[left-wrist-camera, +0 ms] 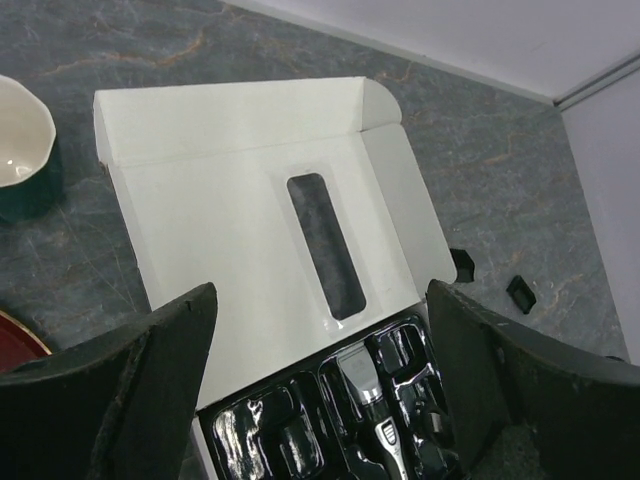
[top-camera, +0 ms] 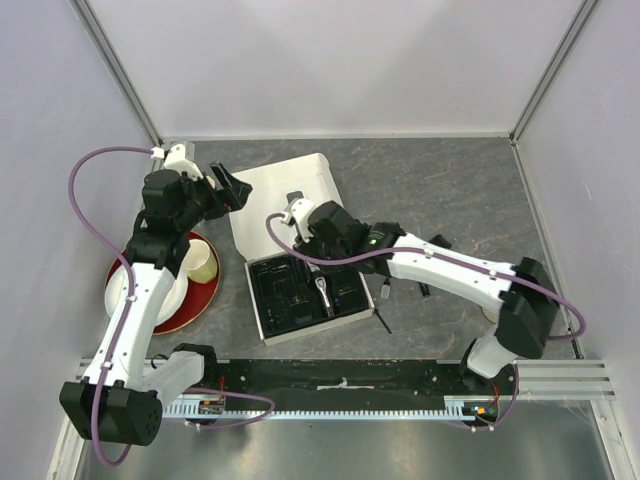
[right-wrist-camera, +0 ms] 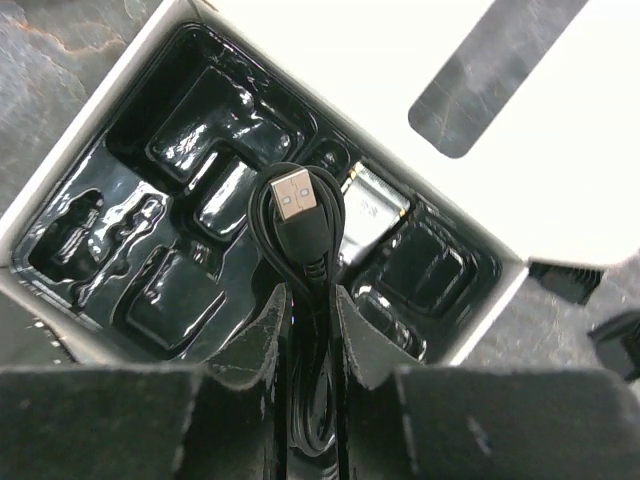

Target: Sort the hair-cutting tools

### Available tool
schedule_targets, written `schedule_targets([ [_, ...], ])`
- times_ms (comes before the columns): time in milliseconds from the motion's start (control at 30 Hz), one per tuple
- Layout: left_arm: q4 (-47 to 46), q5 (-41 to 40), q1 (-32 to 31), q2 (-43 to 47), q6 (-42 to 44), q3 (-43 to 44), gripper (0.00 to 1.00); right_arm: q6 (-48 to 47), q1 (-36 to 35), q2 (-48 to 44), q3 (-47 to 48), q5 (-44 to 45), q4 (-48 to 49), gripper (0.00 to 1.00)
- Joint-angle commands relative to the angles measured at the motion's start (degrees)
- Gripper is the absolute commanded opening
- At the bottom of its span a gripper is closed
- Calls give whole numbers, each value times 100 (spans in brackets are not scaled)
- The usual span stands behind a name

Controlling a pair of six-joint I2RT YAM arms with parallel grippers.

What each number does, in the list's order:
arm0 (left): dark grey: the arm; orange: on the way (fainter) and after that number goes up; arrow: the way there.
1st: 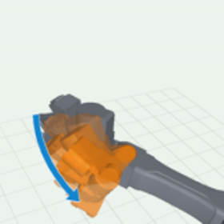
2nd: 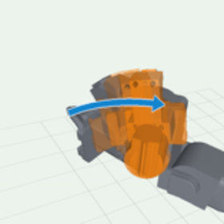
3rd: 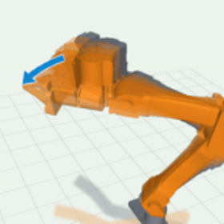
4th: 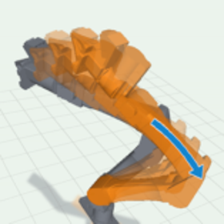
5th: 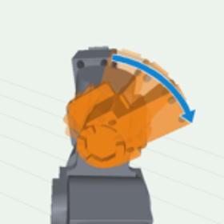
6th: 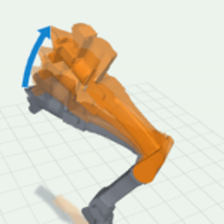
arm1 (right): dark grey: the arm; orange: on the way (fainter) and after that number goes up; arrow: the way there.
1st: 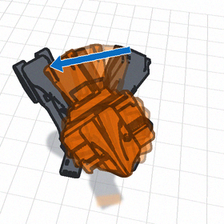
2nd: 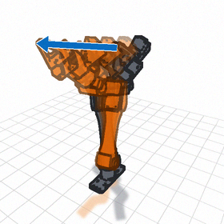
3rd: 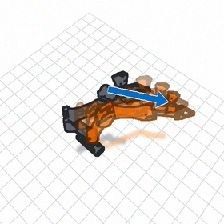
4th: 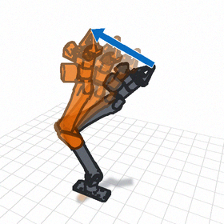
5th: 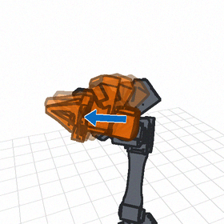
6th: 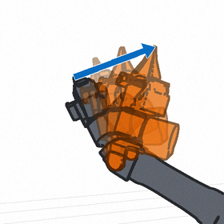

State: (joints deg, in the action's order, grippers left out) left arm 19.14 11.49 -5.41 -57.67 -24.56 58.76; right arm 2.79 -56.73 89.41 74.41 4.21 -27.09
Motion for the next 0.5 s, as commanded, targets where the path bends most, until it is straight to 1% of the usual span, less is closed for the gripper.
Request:
schedule_targets([
  [0,117,117,66,-200,21,162,92,-999,-154,586,521,-131,563,3],
  [167,73,380,172,-376,-111,100,92,-1482,-382,1157,495,-253,1056,2],
  [300,55,609,400,-456,-251,74,92,-1772,-488,1482,504,-403,1337,2],
  [367,-32,731,514,-464,-321,22,92,-1834,-523,1579,495,-657,1460,1],
  [400,-68,758,715,-464,-409,-5,92,-1887,-523,1693,513,-702,1566,2],
  [467,-112,820,795,-464,-445,-66,92,-1922,-576,1799,600,-772,1628,2],
])
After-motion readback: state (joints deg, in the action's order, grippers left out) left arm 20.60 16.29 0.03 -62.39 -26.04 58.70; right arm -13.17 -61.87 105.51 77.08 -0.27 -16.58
